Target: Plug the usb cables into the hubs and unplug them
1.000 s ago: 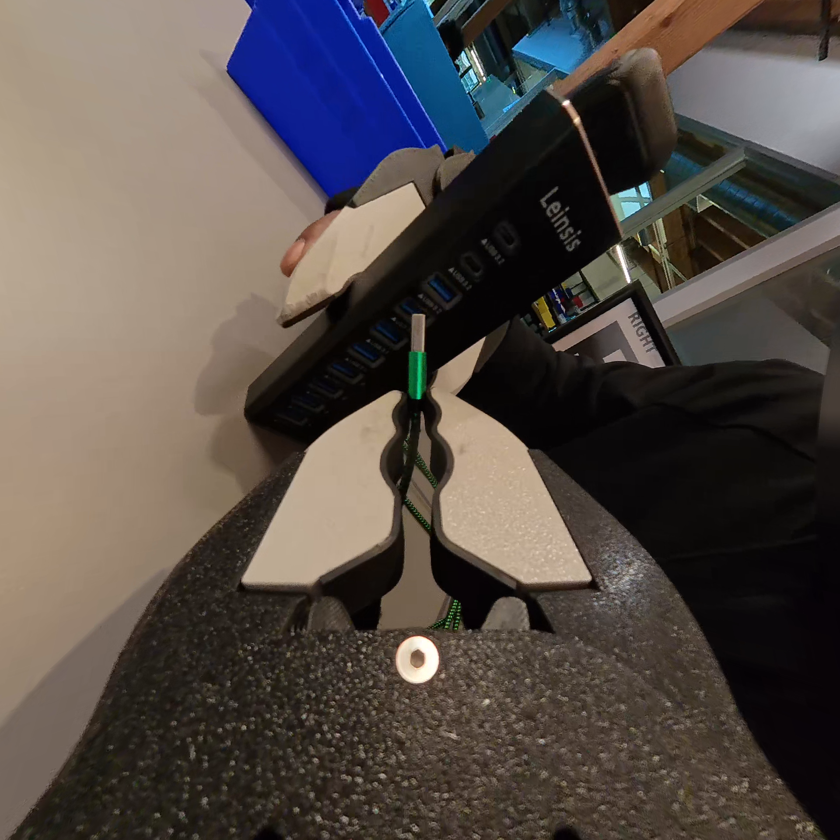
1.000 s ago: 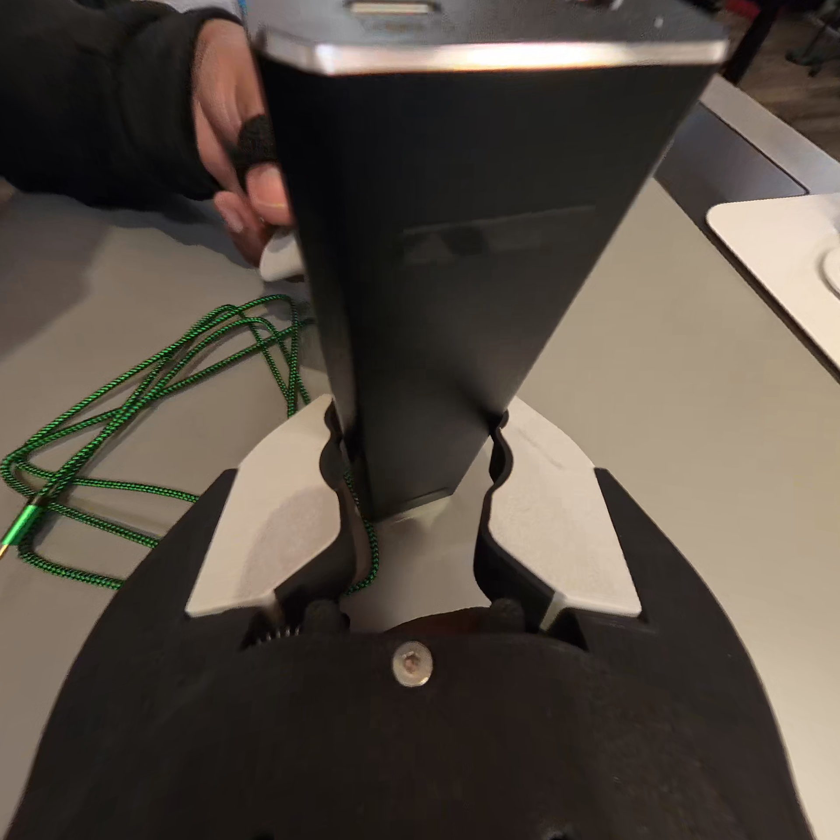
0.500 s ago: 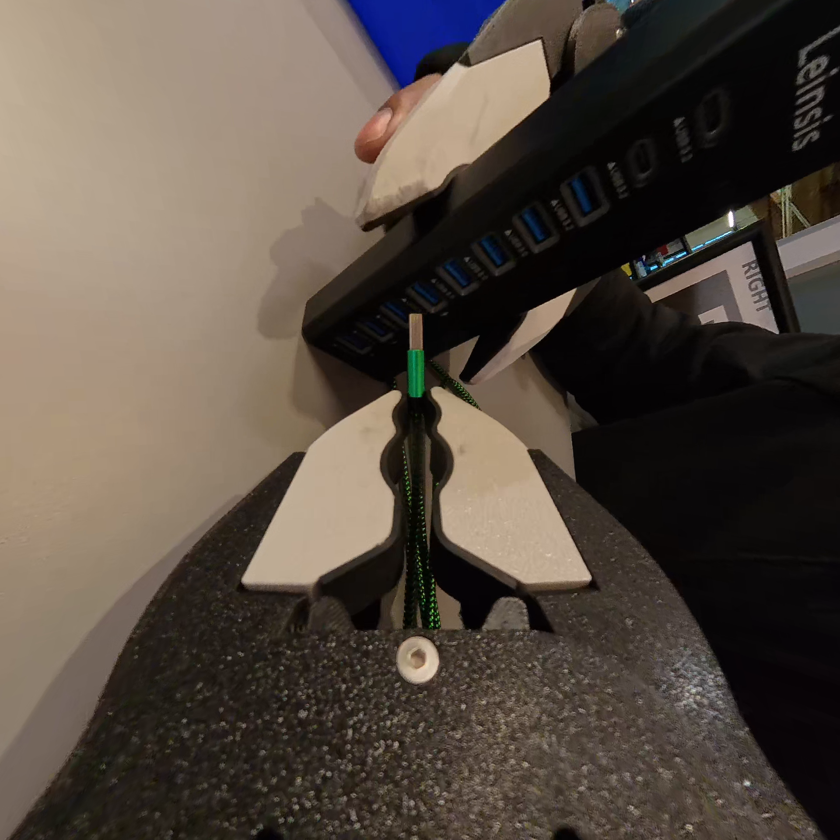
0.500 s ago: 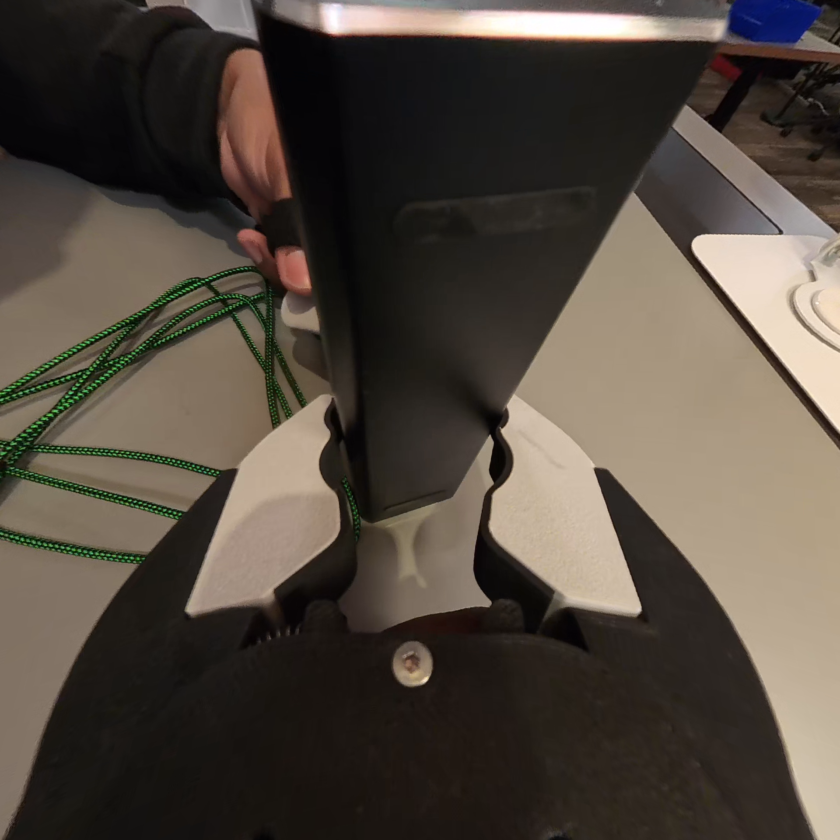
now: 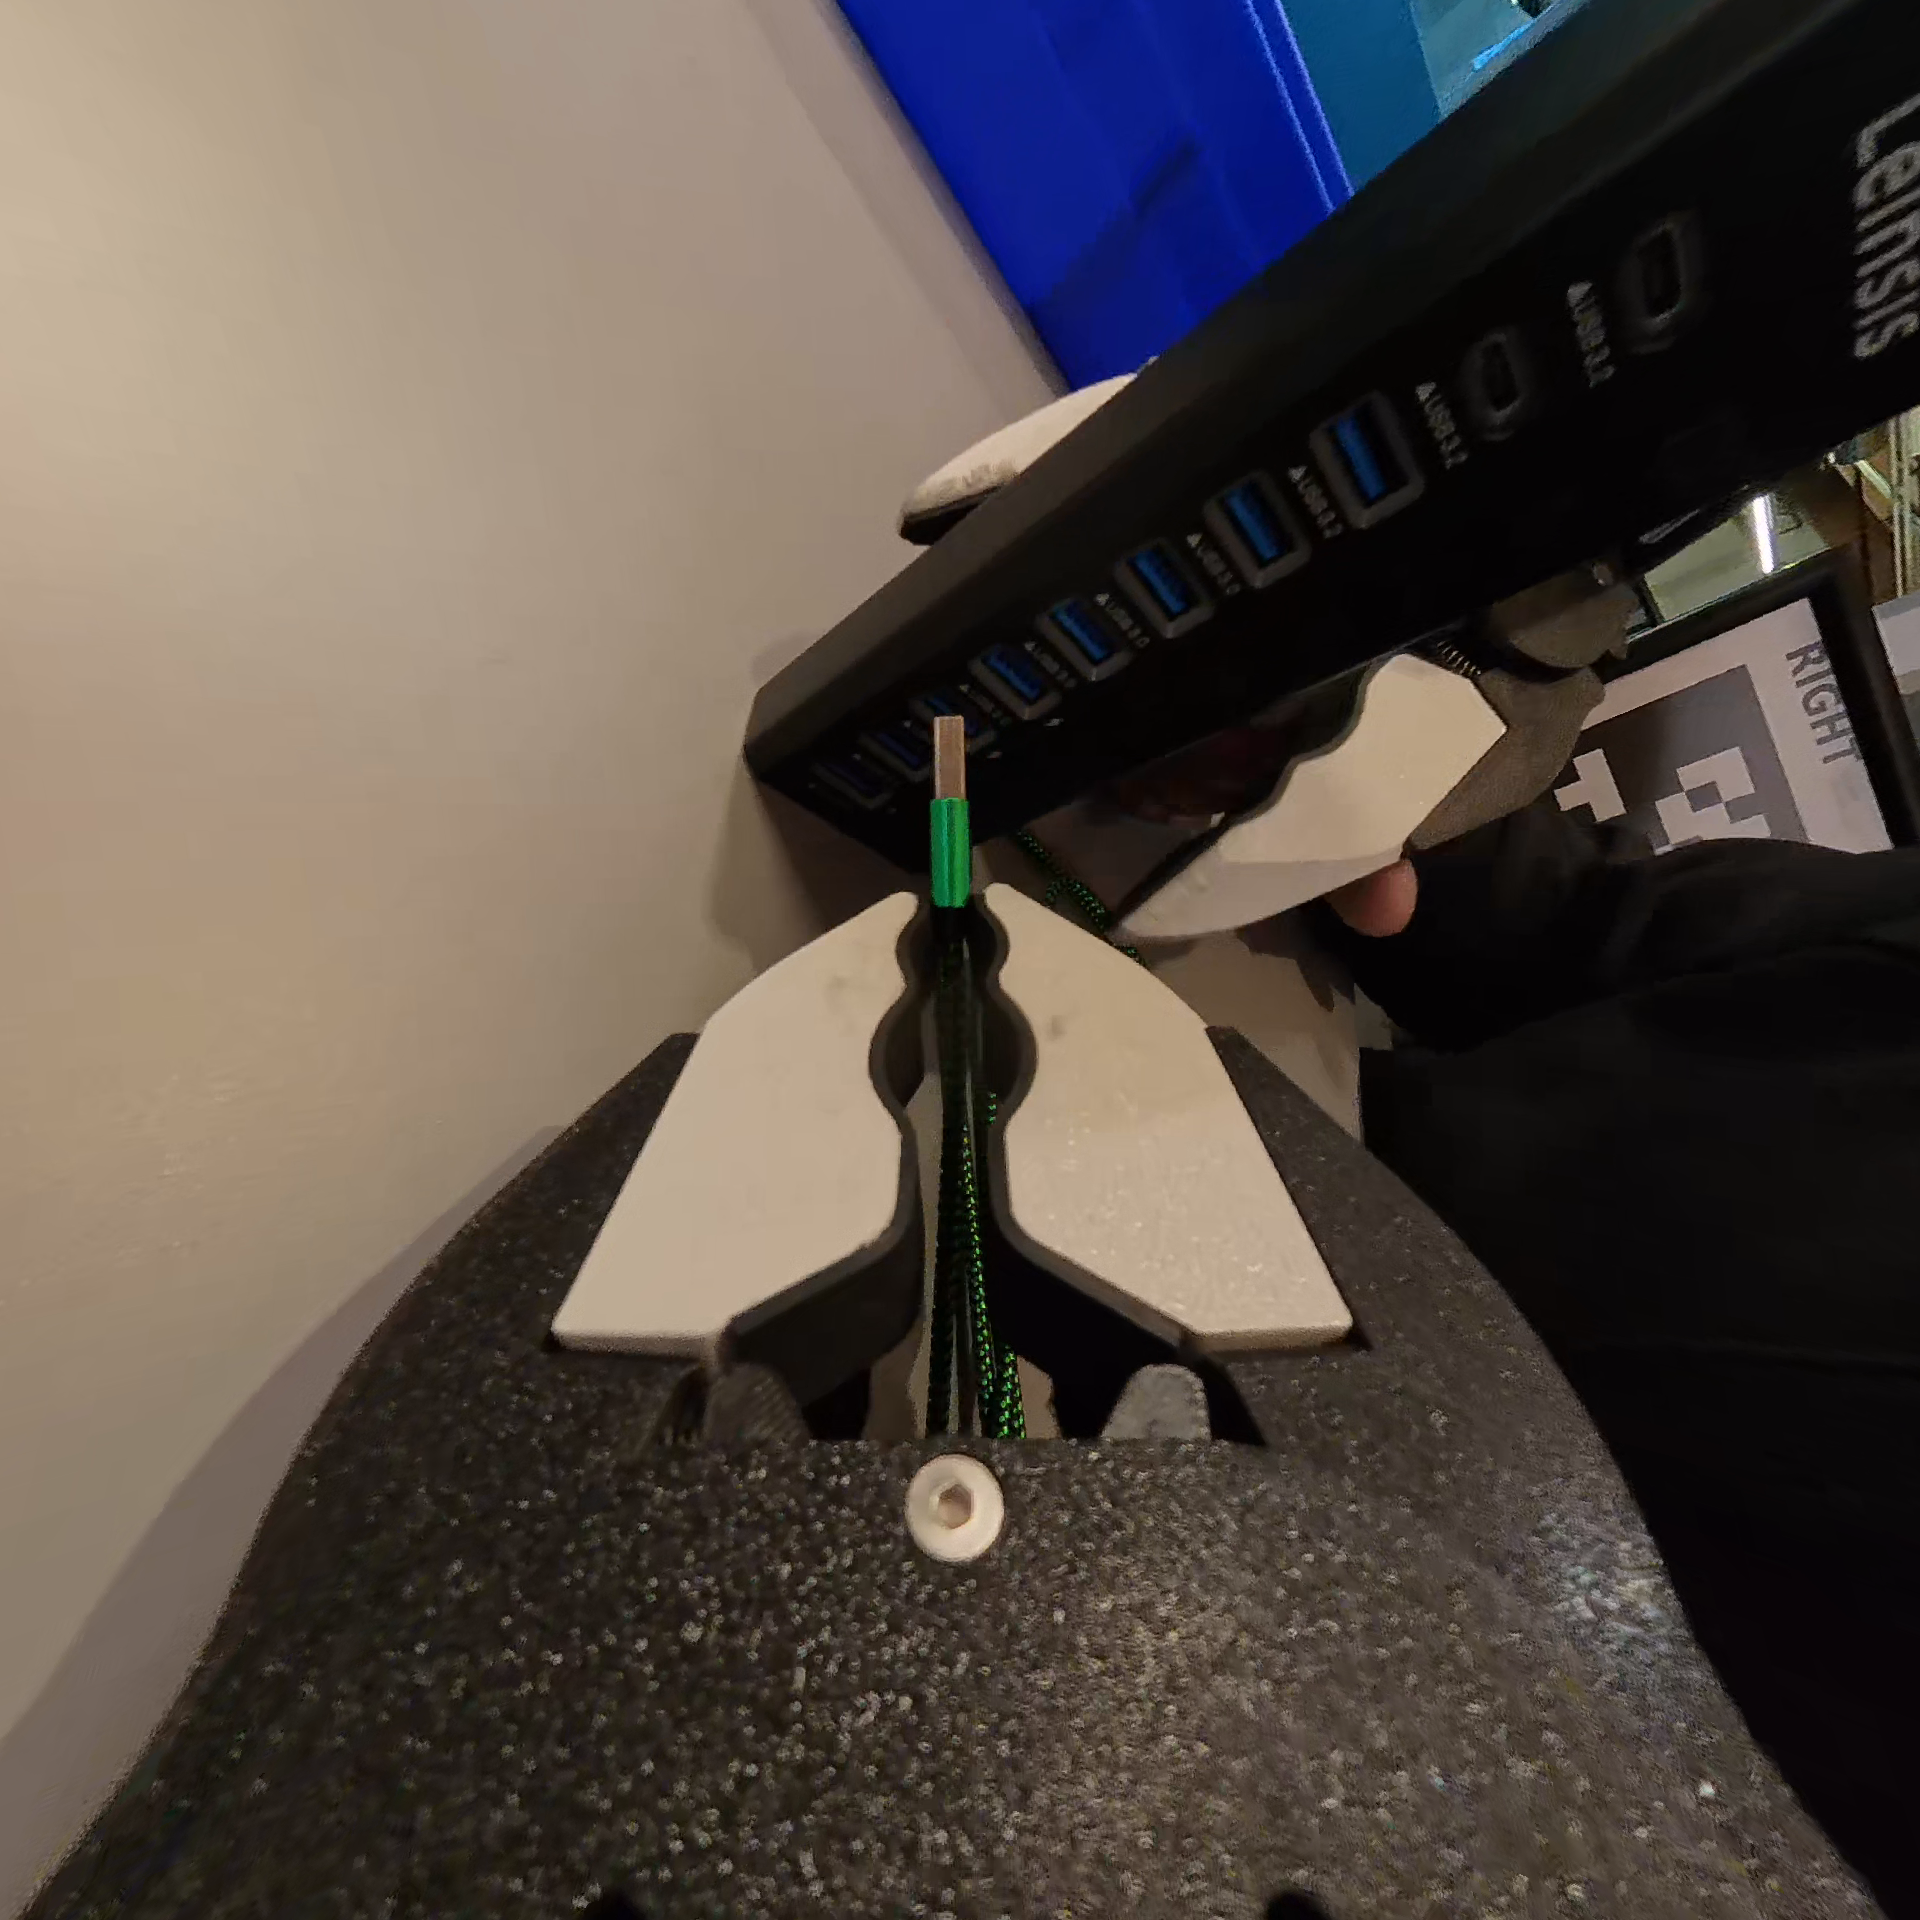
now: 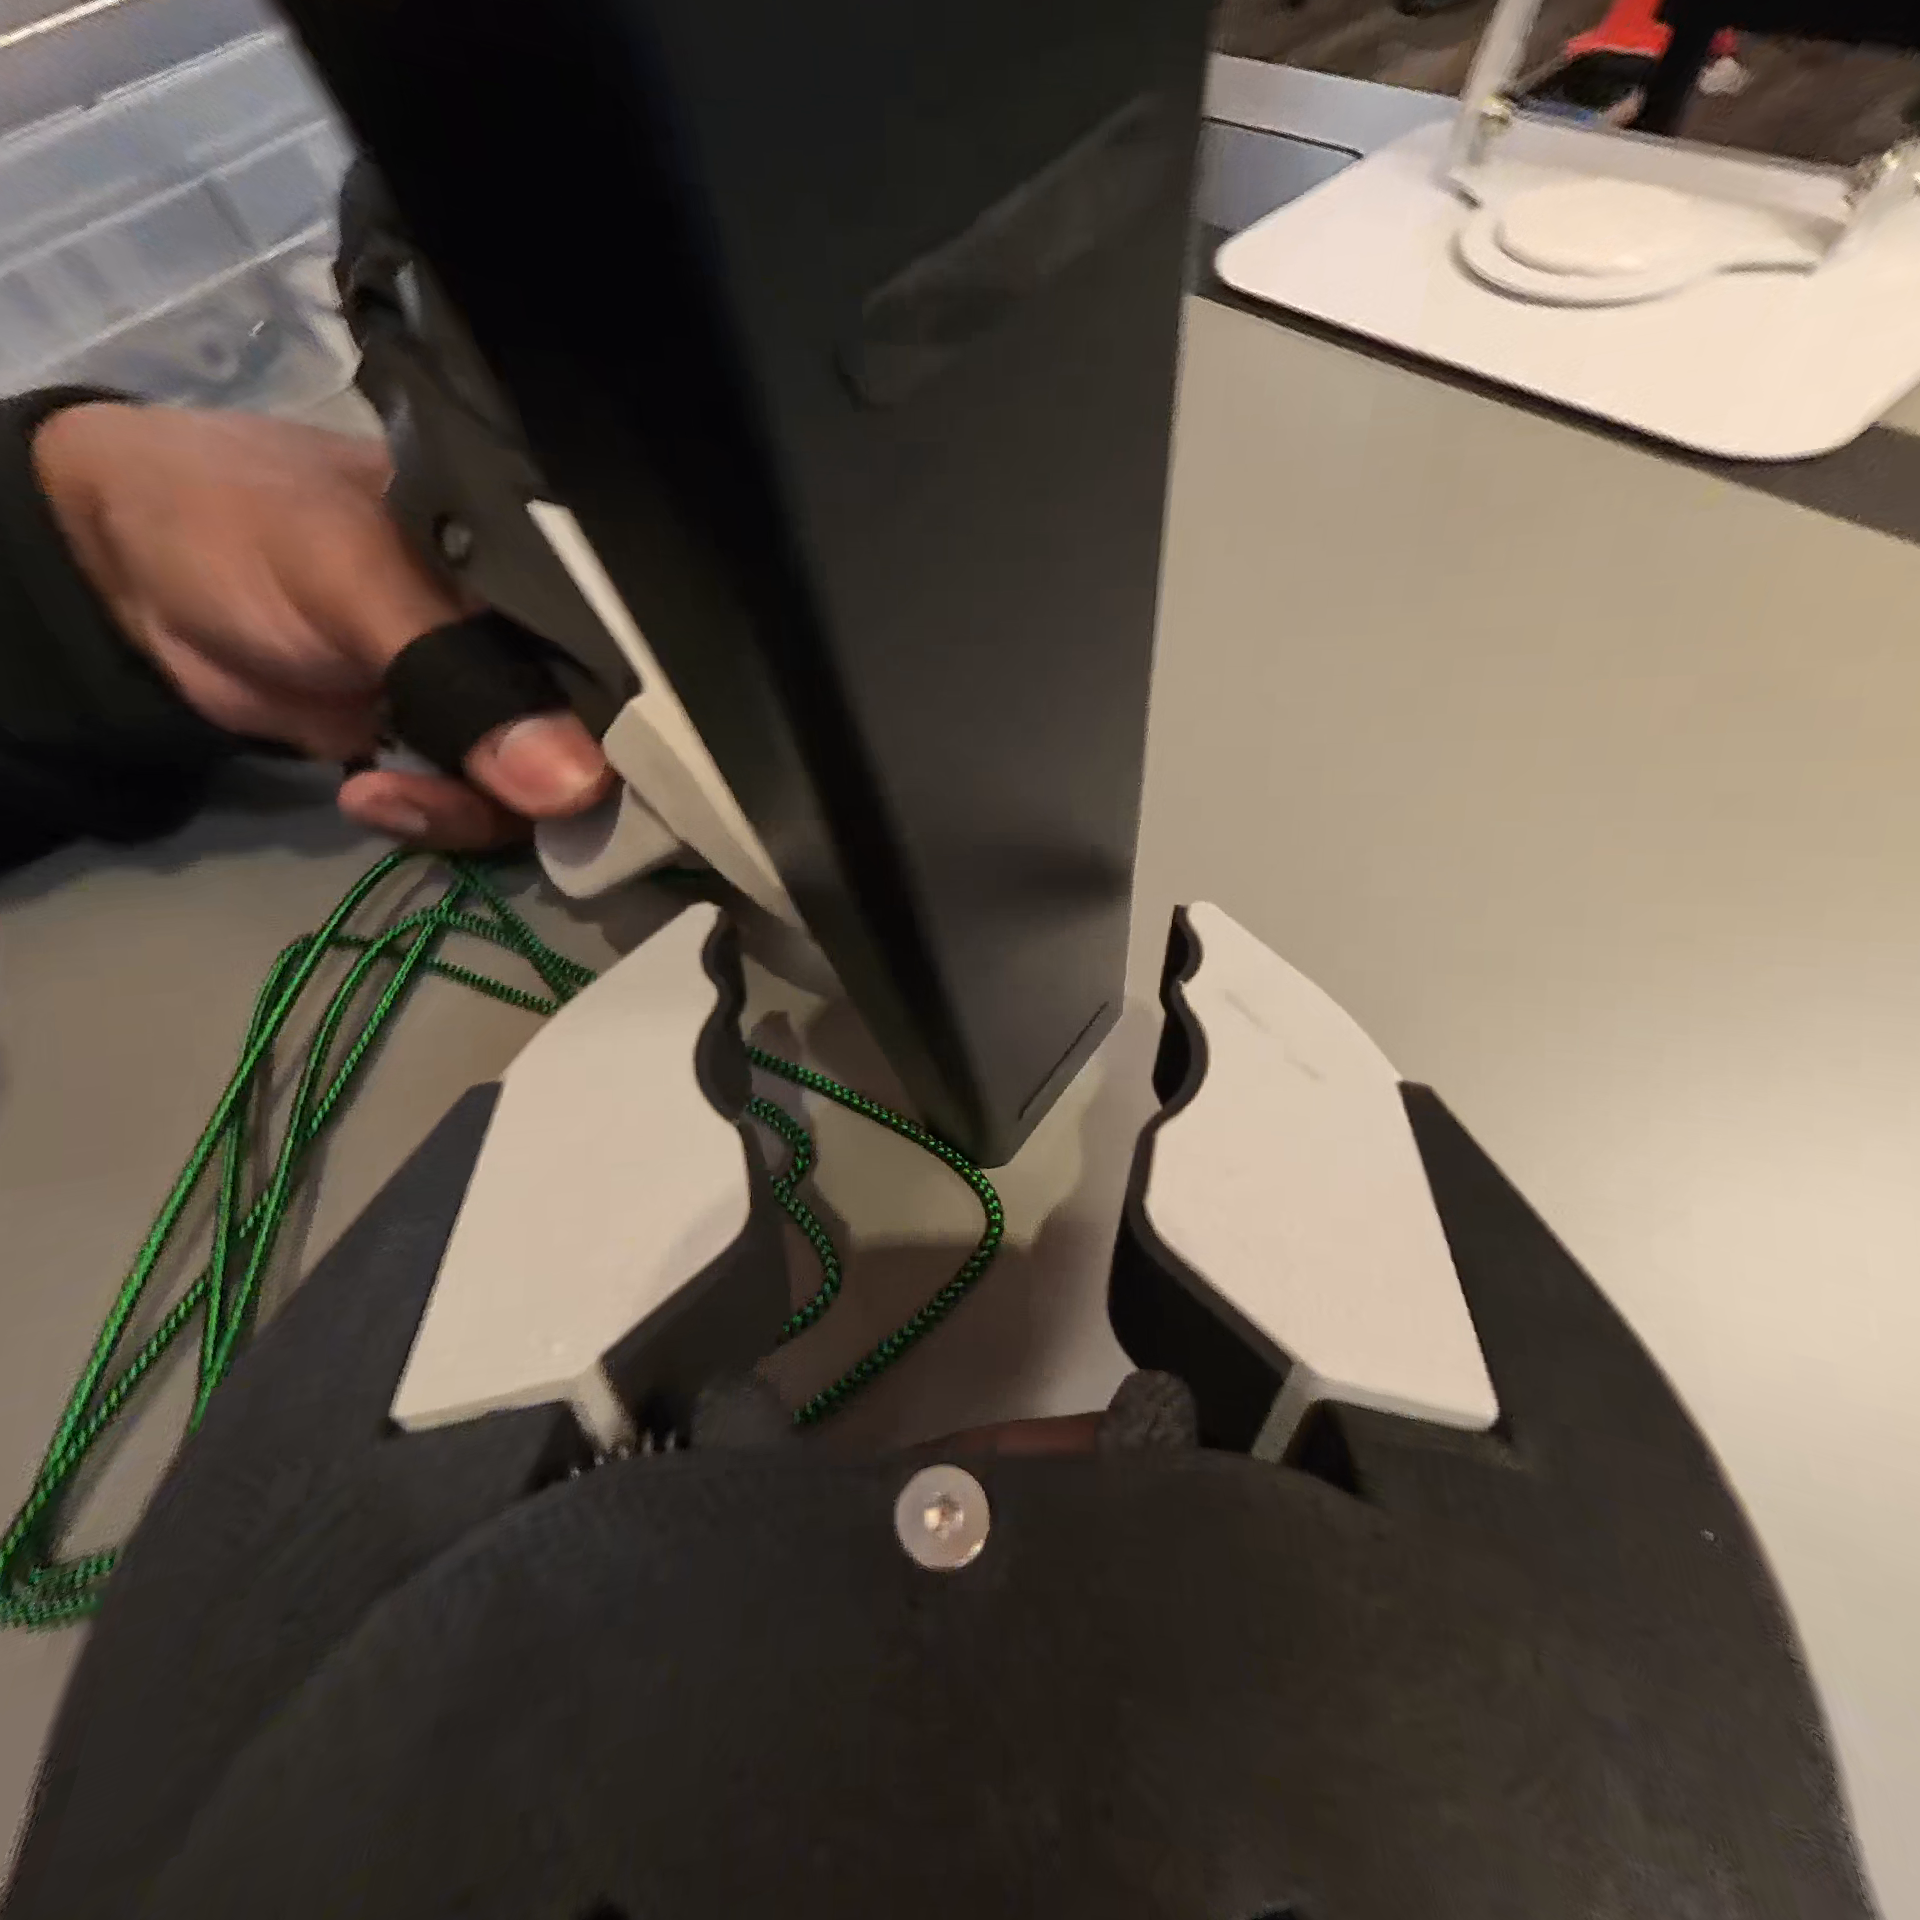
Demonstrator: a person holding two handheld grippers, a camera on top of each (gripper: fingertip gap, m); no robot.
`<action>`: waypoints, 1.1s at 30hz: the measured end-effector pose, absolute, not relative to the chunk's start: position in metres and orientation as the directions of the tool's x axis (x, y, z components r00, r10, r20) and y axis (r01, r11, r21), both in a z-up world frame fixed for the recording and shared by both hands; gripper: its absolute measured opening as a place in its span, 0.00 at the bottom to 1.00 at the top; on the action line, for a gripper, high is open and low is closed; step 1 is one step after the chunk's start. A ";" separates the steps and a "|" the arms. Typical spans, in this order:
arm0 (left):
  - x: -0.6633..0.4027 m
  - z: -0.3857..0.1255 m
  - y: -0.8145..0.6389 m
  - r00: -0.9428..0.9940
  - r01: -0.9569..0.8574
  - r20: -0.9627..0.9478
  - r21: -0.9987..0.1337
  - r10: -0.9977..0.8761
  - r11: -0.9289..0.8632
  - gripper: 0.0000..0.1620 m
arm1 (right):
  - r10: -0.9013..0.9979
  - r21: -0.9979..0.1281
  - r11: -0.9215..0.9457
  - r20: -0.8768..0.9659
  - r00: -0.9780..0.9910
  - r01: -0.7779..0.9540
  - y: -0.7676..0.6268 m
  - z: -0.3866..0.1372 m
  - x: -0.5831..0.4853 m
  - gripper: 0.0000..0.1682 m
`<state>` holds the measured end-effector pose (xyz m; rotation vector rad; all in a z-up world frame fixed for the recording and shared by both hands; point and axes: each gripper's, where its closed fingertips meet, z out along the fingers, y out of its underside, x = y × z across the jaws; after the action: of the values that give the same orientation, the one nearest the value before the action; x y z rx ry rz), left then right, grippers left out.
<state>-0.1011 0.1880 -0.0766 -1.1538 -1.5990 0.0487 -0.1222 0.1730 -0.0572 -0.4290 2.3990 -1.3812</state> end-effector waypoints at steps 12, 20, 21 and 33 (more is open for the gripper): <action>-0.098 -0.078 0.188 0.059 0.639 0.744 -0.541 0.666 0.547 0.03 | -0.302 -0.828 0.559 -0.164 -0.939 -0.035 0.156 -0.069 -0.148 0.16; -0.097 -0.067 0.186 0.108 0.614 0.806 -0.515 0.582 0.599 0.03 | -0.475 -0.940 0.325 -0.068 -0.877 -0.103 0.154 -0.034 -0.125 0.16; -0.097 -0.066 0.187 0.114 0.611 0.813 -0.511 0.571 0.605 0.03 | -0.487 -0.947 0.287 -0.016 -0.873 -0.143 0.154 -0.031 -0.124 0.16; -0.097 -0.052 0.188 0.160 0.584 0.884 -0.443 0.438 0.680 0.03 | -0.503 -0.932 0.121 0.239 -0.831 -0.342 0.160 -0.022 -0.120 0.16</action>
<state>-0.0973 0.1879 -0.0517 -0.8993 -1.4663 -0.1275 -0.1202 0.1601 -0.0218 -0.8534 2.2479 -1.8062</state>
